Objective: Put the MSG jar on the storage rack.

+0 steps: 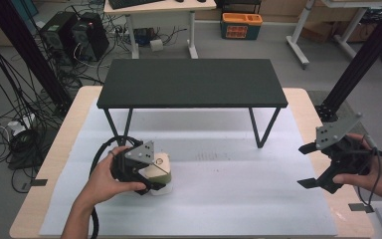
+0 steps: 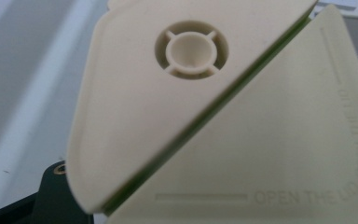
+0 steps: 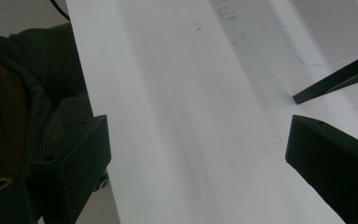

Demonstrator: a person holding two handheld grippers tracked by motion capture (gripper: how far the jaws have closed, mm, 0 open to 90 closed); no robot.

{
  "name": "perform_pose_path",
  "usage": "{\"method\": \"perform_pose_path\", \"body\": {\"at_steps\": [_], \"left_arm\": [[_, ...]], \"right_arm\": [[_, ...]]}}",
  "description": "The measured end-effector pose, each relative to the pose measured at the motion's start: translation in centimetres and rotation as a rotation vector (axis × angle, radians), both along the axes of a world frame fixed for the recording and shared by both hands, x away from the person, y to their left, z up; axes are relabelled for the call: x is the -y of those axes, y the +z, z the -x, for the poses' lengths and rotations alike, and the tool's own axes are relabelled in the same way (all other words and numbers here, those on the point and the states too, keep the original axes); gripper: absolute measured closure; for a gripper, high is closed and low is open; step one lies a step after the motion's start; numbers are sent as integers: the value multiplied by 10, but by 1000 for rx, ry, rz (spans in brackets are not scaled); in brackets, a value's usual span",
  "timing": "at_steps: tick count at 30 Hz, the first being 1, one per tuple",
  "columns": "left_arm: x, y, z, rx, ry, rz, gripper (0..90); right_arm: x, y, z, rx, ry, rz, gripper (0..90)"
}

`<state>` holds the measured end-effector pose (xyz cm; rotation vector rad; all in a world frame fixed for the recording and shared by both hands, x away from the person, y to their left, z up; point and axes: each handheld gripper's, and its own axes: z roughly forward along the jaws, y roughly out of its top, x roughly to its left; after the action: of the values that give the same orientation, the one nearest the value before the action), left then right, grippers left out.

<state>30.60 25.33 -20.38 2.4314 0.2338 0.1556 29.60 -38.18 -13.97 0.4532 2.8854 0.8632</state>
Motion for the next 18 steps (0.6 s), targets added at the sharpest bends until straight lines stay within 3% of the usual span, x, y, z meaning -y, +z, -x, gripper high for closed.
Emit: {"method": "perform_pose_path", "body": {"at_steps": [5,6,7,8,9,10,11,12,13,14,16,17,18], "left_arm": [[4,39,-5,17,-12,-7,294],[6,57,-7,28,-14,-12,294],[6,57,-7,28,-14,-12,294],[8,66,-8,30,-12,-13,294],[12,85,-11,32,-13,-17,294],[12,85,-11,32,-13,-17,294],[15,104,-14,42,-19,-13,294],[16,113,-17,44,-20,-6,294],[16,113,-17,44,-20,-6,294],[17,130,-21,49,-17,11,294],[18,139,-24,50,-17,22,294],[22,157,-31,49,-20,27,294],[22,157,-31,49,-20,27,294]], "right_arm": [[-6,-6,-3,-11,20,2,63],[-7,-7,-3,-12,25,1,63],[-8,-7,-4,-13,28,-1,63],[-8,-7,-4,-13,28,-1,63],[-10,-8,-4,-11,35,-3,63],[-10,-8,-4,-11,35,-3,63],[-13,-8,-5,-12,42,0,63],[-13,-8,-5,-9,45,1,63],[-13,-8,-5,-9,45,1,63],[-14,-7,-4,-4,48,-4,63],[-15,-5,-4,0,52,-7,63],[-16,-4,-4,3,55,-5,63],[-16,-4,-4,3,55,-5,63]]}}
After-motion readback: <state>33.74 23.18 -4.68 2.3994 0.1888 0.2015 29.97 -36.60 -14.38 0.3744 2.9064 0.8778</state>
